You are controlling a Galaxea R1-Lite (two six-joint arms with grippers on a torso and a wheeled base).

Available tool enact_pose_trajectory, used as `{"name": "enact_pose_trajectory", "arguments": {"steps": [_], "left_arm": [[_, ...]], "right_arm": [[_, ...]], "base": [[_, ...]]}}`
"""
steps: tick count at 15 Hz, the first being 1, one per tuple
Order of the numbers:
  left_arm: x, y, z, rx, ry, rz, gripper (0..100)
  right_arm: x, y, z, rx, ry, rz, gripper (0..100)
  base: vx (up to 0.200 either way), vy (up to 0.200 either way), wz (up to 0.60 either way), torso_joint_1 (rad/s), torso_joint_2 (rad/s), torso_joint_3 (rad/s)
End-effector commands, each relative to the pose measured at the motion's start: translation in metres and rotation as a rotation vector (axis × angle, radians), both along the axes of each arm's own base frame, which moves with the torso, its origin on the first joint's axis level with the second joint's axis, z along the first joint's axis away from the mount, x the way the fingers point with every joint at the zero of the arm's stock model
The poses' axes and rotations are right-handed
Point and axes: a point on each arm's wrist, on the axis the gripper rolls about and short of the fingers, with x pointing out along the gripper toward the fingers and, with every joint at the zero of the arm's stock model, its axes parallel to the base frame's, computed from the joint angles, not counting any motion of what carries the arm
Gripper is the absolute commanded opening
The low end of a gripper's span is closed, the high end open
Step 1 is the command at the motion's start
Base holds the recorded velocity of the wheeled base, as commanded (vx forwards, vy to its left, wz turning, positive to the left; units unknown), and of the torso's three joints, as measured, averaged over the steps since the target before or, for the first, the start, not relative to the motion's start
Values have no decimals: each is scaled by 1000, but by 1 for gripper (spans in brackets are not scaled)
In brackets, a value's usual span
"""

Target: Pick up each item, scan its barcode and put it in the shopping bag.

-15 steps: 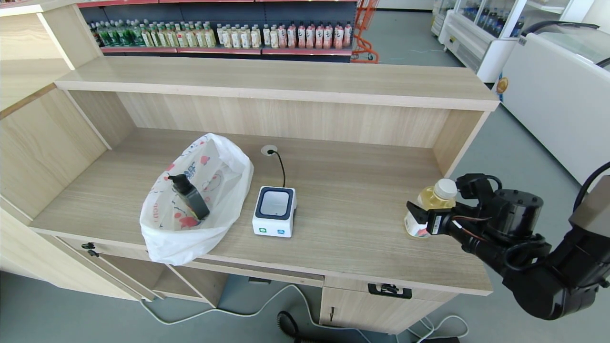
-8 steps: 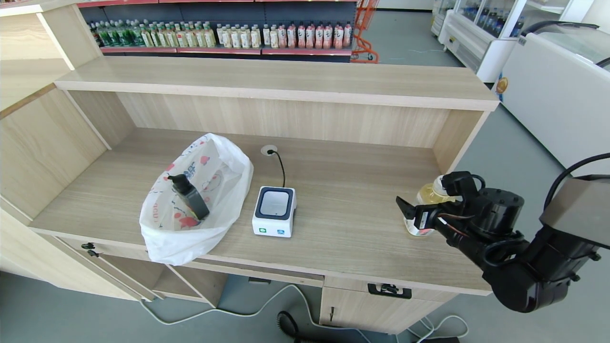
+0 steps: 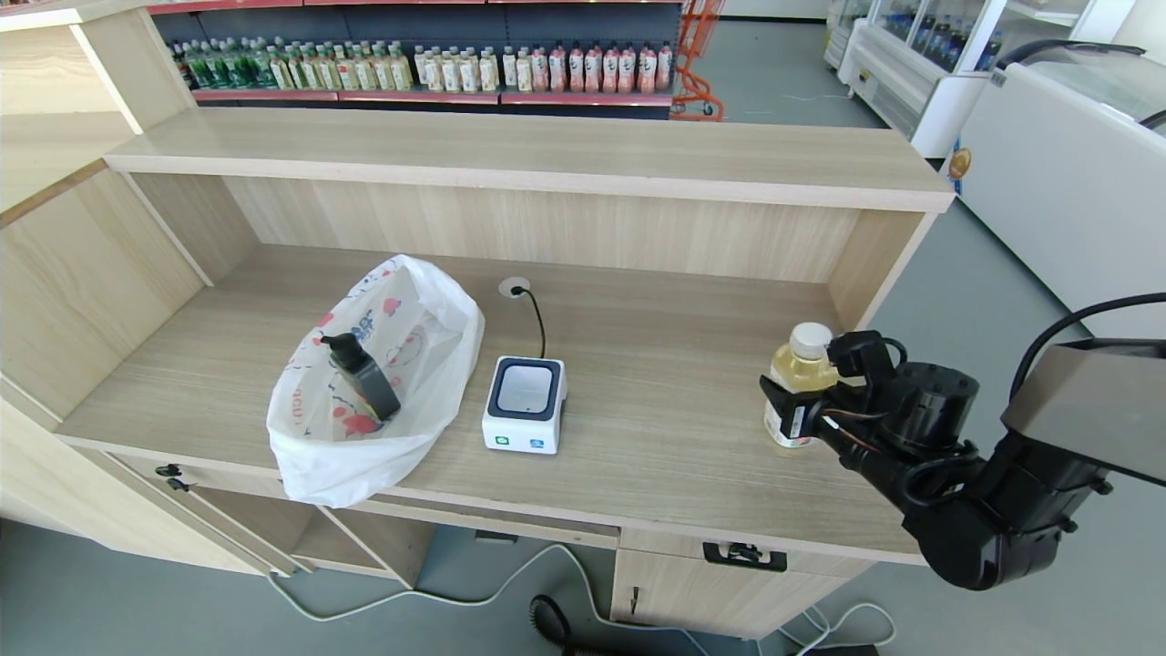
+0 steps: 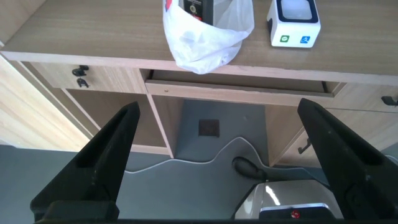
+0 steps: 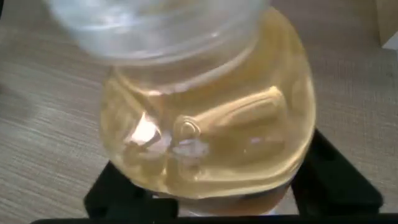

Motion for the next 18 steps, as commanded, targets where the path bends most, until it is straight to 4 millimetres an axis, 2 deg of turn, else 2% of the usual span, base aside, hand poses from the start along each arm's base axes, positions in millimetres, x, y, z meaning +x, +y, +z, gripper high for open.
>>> {"name": "enact_pose_trajectory", "arguments": {"steps": [1,5,8,12,14,18], "left_arm": [[0,0,0,0,0,0,100],[0,0,0,0,0,0,100],[0,0,0,0,0,0,100],[0,0,0,0,0,0,100],[0,0,0,0,0,0,100],[0,0,0,0,0,0,100]], "right_arm": [[-1,-2,5,-2,-15,-4,0],[-3,-6,2,-61,-22,-4,0],[-13,-5,-10,-91,12,9,0],[-20,-8,-15,-103,46,12,0],[-26,-11,0,-67,20,3,0],[-30,-22,15,-27,-7,-29,0]], "base": [[0,0,0,0,0,0],[0,0,0,0,0,0],[0,0,0,0,0,0],[0,0,0,0,0,0],[0,0,0,0,0,0],[0,0,0,0,0,0]]}}
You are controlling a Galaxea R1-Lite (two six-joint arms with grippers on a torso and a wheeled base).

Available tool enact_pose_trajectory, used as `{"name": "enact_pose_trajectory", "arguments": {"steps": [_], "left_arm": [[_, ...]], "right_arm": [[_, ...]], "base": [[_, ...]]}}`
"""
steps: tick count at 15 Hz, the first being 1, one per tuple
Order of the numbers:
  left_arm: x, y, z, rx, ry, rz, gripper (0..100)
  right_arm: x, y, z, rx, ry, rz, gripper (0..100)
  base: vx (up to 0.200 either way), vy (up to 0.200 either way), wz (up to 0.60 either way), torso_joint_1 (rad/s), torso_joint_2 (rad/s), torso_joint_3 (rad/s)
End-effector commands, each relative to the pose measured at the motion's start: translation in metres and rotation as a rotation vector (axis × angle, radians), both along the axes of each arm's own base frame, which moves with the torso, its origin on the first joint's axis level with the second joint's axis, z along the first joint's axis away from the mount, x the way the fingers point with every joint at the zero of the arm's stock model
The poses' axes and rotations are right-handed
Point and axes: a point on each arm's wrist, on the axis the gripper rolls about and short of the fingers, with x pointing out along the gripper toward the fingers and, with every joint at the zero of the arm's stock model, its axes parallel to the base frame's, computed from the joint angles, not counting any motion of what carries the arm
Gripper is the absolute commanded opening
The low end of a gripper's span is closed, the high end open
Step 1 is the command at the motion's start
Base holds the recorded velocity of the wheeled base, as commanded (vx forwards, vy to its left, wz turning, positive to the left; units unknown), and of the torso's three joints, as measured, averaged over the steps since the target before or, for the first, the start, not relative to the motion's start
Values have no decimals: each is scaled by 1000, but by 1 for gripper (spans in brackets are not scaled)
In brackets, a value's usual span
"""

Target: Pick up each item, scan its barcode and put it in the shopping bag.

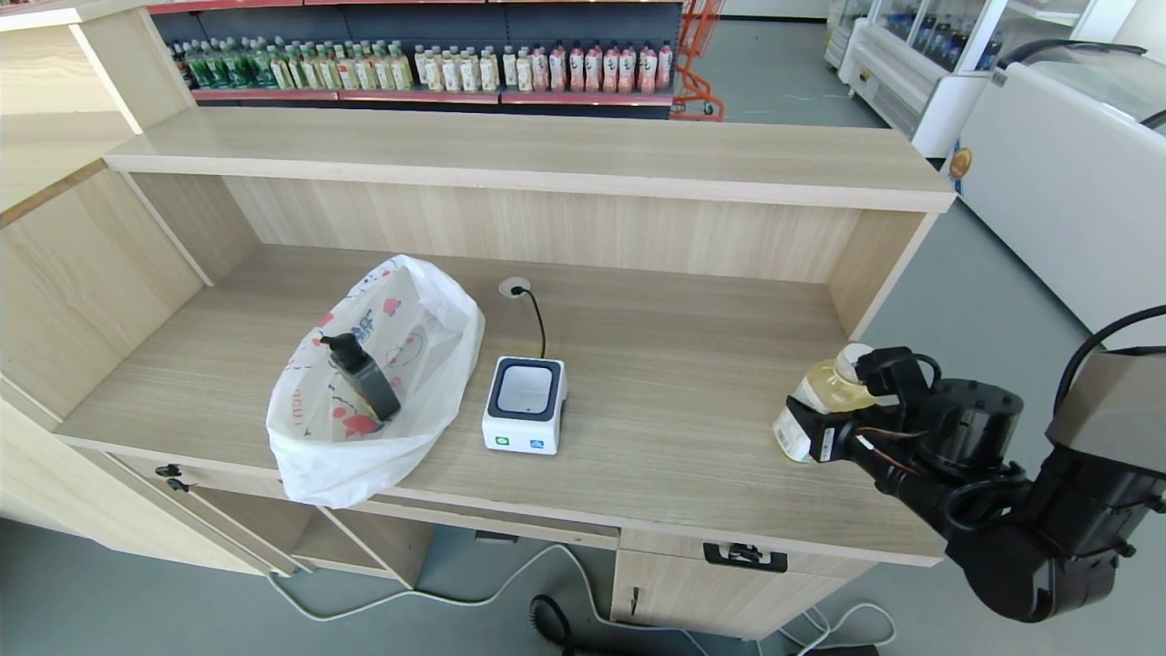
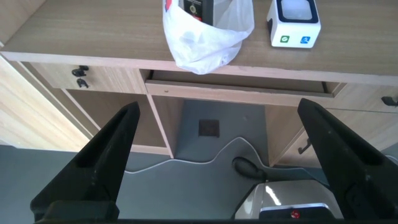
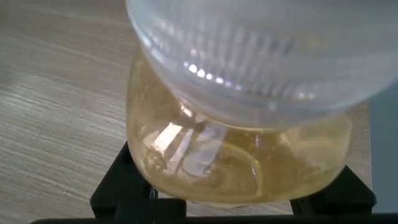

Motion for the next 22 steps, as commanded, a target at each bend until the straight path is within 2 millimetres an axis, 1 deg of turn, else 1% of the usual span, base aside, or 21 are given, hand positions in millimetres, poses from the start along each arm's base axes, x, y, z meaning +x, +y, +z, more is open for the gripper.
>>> {"name": "enact_pose_trajectory", "arguments": {"steps": [1,2,3,4,6,7,8,9,10,11,12,18,22], "left_arm": [[0,0,0,0,0,0,100],[0,0,0,0,0,0,100],[0,0,0,0,0,0,100],[0,0,0,0,0,0,100],[0,0,0,0,0,0,100],[0,0,0,0,0,0,100],[0,0,0,0,0,0,100],[0,0,0,0,0,0,100],[0,0,0,0,0,0,100],[0,0,0,0,0,0,100],[0,0,0,0,0,0,100],[0,0,0,0,0,0,100],[0,0,0,0,0,0,100]], "right_arm": [[-3,-2,23,26,-72,-4,0],[-5,-3,29,38,-78,-6,0],[-10,-4,45,75,-83,0,0],[-24,-6,77,159,-87,37,0],[-52,-8,132,306,-51,161,0],[-72,-9,165,387,-19,250,0],[-92,-10,192,449,15,332,0],[-106,-11,210,495,39,396,0],[-133,-9,240,566,94,542,0],[-141,-6,249,583,106,592,0],[-154,0,258,606,125,672,0],[-194,30,251,592,202,928,0],[-207,42,251,584,247,1031,0]], "base": [[0,0,0,0,0,0],[0,0,0,0,0,0],[0,0,0,0,0,0],[0,0,0,0,0,0],[0,0,0,0,0,0],[0,0,0,0,0,0],[0,0,0,0,0,0],[0,0,0,0,0,0],[0,0,0,0,0,0],[0,0,0,0,0,0],[0,0,0,0,0,0],[0,0,0,0,0,0],[0,0,0,0,0,0]]}}
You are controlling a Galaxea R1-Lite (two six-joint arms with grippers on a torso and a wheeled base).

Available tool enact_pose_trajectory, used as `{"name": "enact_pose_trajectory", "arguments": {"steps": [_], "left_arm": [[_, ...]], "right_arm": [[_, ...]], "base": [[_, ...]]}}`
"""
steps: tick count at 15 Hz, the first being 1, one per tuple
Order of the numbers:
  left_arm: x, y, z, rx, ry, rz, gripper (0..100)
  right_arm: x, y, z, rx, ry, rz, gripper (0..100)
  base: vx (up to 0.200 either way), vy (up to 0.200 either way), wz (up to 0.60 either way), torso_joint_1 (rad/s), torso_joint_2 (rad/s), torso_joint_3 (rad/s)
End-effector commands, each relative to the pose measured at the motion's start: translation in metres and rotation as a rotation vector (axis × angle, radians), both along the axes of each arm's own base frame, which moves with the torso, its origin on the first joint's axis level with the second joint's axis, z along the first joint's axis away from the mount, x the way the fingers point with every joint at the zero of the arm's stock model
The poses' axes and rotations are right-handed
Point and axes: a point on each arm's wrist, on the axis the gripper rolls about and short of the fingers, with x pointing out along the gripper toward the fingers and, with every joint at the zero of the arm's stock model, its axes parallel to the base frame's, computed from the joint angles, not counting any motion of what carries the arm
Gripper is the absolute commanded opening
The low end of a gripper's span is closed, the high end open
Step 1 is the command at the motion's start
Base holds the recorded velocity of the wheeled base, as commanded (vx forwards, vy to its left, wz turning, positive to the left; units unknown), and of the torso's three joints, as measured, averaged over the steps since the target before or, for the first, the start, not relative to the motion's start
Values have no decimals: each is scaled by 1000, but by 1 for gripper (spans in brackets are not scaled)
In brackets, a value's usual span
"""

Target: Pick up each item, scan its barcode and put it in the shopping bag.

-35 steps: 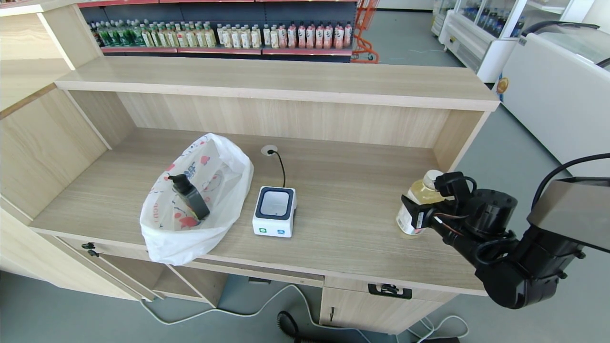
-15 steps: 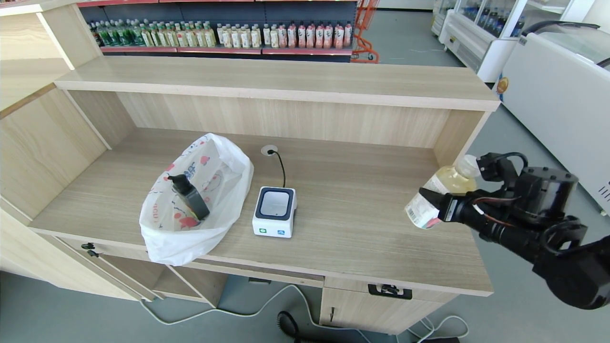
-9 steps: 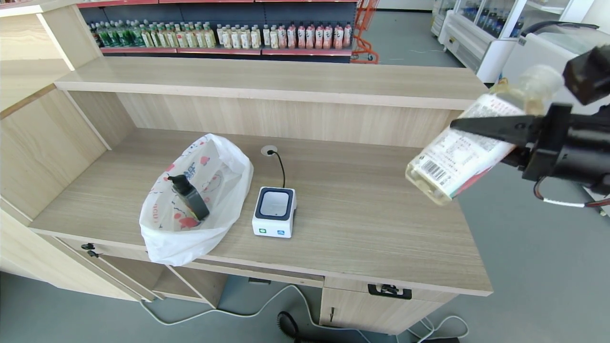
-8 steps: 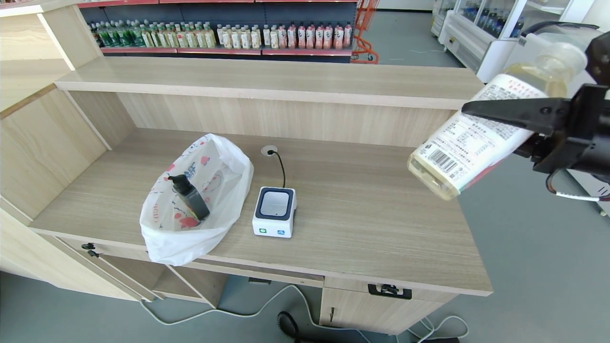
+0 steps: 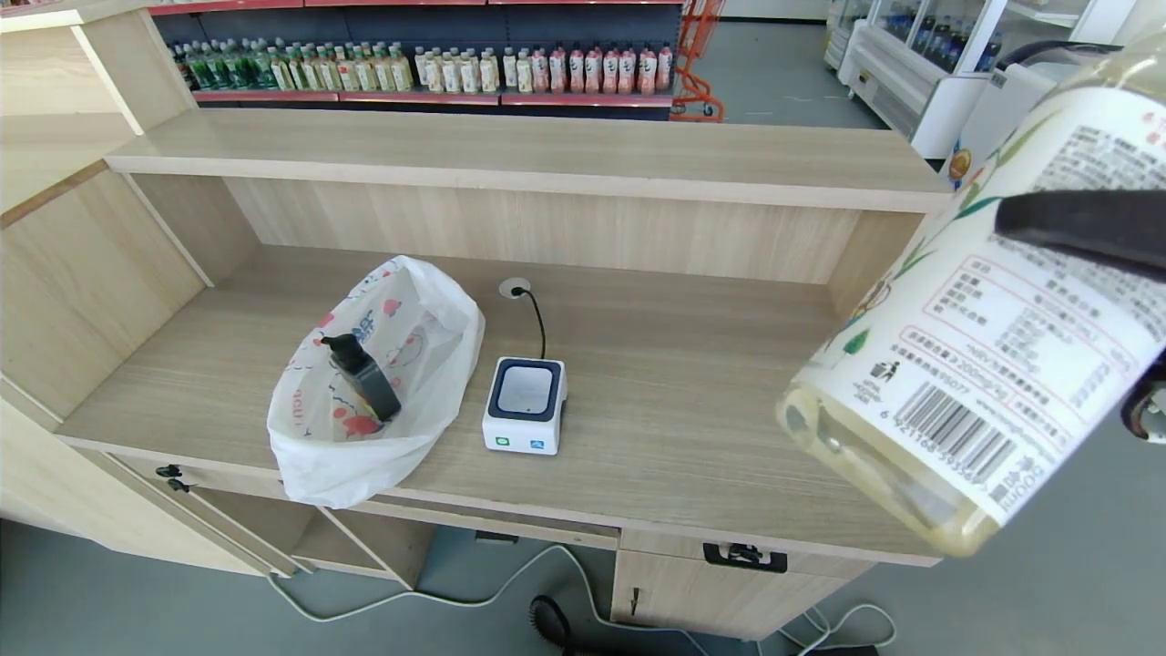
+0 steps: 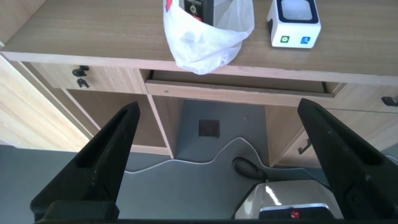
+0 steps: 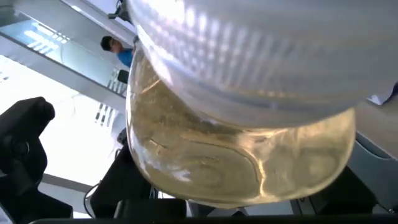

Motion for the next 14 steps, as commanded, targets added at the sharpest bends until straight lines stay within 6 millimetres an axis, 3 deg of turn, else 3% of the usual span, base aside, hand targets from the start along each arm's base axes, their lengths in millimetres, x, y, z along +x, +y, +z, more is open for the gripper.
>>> {"name": "enact_pose_trajectory", "arguments": {"steps": [1,14], "left_arm": [[0,0,0,0,0,0,100],[0,0,0,0,0,1,100]], "right_arm": [[-9,3,2,7,-9,49,0],[-26,-5,2,-10,2,129,0]], "base": [[0,0,0,0,0,0],[0,0,0,0,0,0]]}}
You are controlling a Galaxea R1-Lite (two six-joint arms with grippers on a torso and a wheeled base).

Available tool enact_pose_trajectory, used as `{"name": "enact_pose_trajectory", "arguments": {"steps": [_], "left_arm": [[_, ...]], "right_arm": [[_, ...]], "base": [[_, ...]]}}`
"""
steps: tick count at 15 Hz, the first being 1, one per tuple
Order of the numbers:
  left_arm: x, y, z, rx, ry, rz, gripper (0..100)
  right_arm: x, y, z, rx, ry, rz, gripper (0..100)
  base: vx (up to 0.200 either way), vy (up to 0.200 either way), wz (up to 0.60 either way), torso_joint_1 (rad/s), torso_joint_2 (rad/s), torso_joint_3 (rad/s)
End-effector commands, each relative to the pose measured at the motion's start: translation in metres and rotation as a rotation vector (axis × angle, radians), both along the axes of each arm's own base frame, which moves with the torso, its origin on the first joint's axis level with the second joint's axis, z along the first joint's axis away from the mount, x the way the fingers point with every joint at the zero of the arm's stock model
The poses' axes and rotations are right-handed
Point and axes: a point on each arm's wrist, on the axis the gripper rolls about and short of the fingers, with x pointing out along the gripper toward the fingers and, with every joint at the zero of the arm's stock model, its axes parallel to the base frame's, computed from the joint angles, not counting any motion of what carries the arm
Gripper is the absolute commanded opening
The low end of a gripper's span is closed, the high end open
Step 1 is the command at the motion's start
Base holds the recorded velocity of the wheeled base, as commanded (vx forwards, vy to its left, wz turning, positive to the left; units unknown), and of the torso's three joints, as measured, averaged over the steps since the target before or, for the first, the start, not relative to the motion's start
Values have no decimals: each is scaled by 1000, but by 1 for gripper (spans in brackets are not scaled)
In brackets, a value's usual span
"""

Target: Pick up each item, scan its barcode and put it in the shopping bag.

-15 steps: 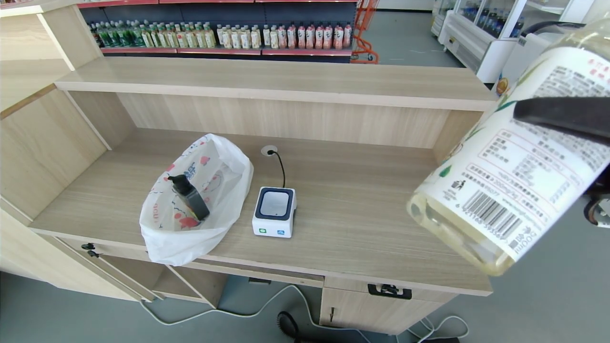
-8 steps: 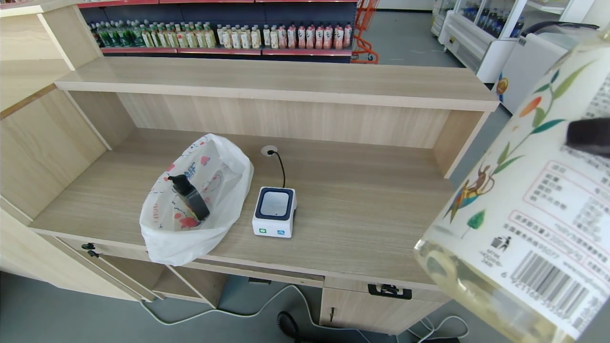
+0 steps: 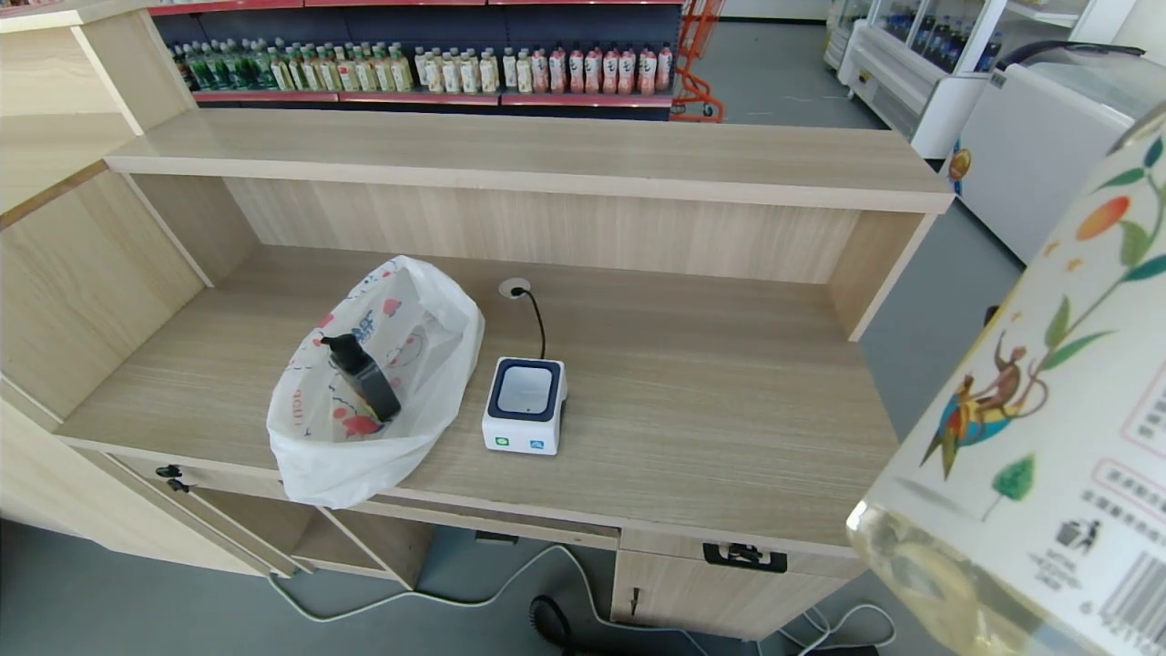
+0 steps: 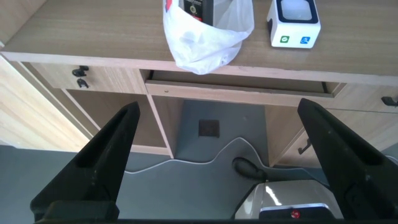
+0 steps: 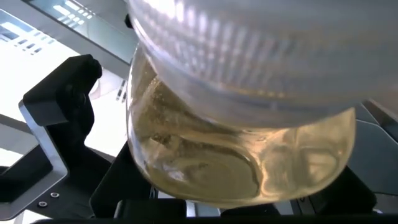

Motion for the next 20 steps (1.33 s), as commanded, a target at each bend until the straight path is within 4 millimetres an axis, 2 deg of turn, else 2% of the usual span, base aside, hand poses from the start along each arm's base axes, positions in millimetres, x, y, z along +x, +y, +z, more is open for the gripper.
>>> {"name": "enact_pose_trajectory", "arguments": {"steps": [1,11,13,14,17,20], "left_arm": [[0,0,0,0,0,0,100],[0,0,0,0,0,0,100],[0,0,0,0,0,0,100],[0,0,0,0,0,0,100],[0,0,0,0,0,0,100],[0,0,0,0,0,0,100]], "right_arm": [[-1,-1,0,1,0,1,0],[-3,-2,-5,-11,10,-4,0],[2,-5,-9,-31,-6,-70,0],[10,-7,-14,-68,-52,-165,0],[40,-21,-62,-396,-302,-460,0],[57,-32,-81,-525,-436,-549,0]], "base": [[0,0,0,0,0,0],[0,0,0,0,0,0],[0,0,0,0,0,0],[0,0,0,0,0,0],[0,0,0,0,0,0],[0,0,0,0,0,0]]}}
